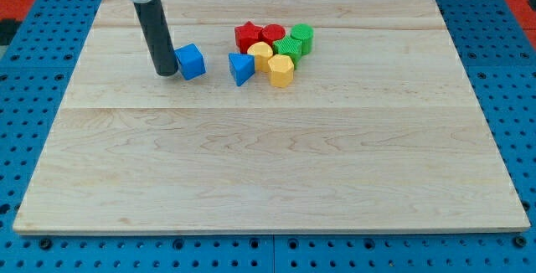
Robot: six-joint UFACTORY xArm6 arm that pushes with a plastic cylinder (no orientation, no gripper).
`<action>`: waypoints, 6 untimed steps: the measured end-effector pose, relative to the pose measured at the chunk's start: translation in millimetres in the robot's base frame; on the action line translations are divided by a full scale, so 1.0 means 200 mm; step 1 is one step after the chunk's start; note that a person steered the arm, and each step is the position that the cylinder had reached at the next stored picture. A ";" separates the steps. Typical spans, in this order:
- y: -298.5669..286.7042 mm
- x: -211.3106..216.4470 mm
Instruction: Move the blue cube above the blue triangle
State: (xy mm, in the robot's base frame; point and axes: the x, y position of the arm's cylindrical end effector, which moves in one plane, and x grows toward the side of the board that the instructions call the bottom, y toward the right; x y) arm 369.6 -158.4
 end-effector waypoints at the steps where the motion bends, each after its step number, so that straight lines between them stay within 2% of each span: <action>1: -0.19 -0.05; 3: -0.16 -0.07; 6: 0.31 0.00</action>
